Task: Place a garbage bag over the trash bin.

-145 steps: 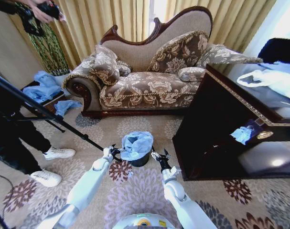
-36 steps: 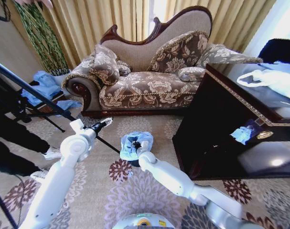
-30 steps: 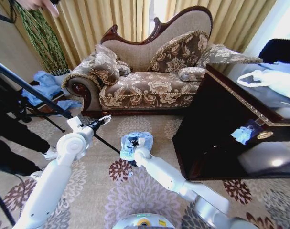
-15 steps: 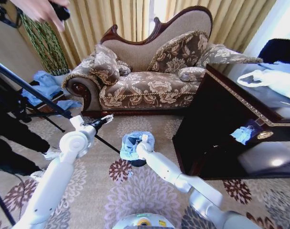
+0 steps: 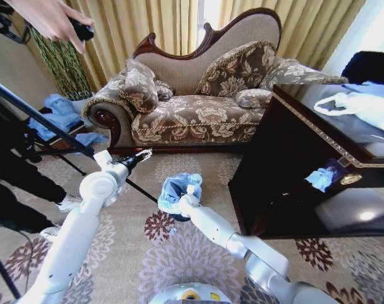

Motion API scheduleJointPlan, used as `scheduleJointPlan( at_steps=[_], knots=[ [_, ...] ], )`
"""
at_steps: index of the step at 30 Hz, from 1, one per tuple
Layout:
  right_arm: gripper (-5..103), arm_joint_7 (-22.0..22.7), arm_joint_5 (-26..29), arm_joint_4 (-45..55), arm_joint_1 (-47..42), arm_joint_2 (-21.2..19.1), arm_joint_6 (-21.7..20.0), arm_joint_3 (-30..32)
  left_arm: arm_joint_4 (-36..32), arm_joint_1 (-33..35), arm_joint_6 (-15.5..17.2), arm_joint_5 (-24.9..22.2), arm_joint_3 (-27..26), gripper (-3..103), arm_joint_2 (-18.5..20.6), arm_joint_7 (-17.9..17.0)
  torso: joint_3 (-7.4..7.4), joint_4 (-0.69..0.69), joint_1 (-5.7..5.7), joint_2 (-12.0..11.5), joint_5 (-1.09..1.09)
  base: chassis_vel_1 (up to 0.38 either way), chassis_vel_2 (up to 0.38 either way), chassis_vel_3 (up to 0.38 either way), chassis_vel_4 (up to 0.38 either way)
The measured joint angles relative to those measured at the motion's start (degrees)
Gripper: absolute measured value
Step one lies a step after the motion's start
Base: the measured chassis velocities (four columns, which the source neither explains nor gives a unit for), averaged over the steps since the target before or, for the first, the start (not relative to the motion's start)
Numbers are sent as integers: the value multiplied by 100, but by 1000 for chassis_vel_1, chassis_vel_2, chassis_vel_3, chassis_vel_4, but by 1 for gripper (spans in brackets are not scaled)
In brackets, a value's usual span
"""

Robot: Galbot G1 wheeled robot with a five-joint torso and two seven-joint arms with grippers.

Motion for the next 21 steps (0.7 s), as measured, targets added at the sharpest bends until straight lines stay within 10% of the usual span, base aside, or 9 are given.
scheduleJointPlan(
  at_steps=[21],
  knots=[
    [0,332,485,-348,40,0,-171,-16,-91,30,80,93,-101,100,-227,-41,-1,-3,-1,1,0,0,0,0,0]
  ],
)
